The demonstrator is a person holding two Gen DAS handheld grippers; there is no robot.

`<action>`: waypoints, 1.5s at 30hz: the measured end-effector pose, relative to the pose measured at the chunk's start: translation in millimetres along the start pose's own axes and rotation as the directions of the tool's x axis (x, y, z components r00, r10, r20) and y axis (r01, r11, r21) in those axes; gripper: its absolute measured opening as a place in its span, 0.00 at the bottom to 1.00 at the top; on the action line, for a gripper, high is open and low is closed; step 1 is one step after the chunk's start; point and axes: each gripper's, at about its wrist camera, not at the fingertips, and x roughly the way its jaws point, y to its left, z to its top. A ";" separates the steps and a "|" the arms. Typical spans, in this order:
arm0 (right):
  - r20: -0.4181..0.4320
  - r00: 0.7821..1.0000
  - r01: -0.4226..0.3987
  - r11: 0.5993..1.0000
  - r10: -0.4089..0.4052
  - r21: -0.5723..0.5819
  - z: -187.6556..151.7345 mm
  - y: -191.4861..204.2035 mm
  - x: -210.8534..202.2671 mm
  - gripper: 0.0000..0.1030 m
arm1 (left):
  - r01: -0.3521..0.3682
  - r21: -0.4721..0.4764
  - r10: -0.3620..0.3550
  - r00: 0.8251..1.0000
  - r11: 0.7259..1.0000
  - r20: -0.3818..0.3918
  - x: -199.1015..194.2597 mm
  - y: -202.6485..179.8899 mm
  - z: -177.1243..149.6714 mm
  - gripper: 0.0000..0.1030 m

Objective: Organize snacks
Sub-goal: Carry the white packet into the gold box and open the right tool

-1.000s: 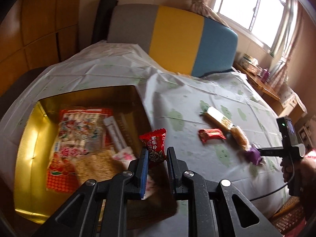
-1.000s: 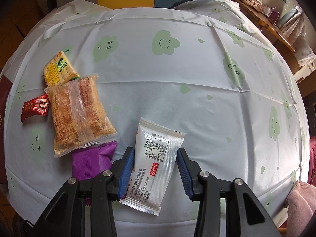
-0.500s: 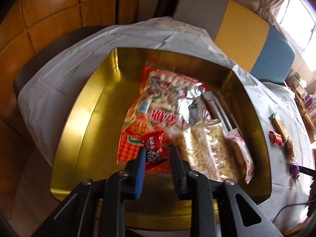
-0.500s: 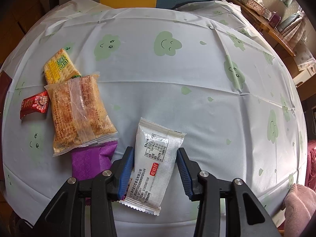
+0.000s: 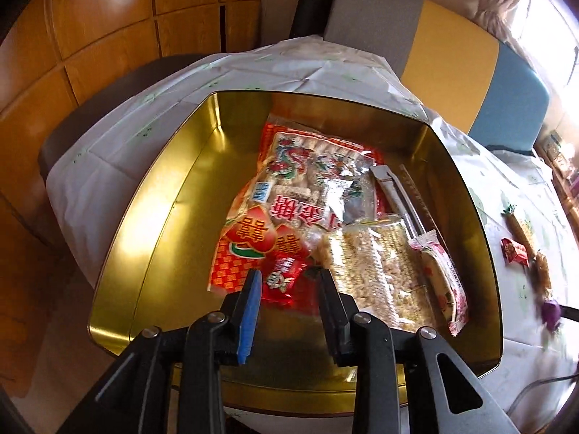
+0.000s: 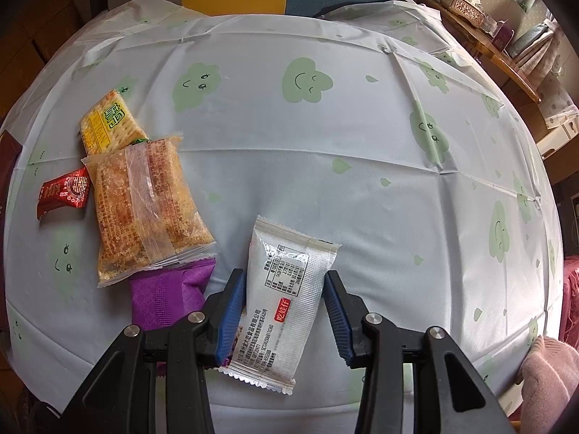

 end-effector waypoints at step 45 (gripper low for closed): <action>0.316 0.864 -0.321 0.912 0.393 -0.256 23.5 143.0 -131.6 0.33 | -0.007 0.031 0.005 0.999 0.999 0.048 -21.0 2.8 -12.6 0.36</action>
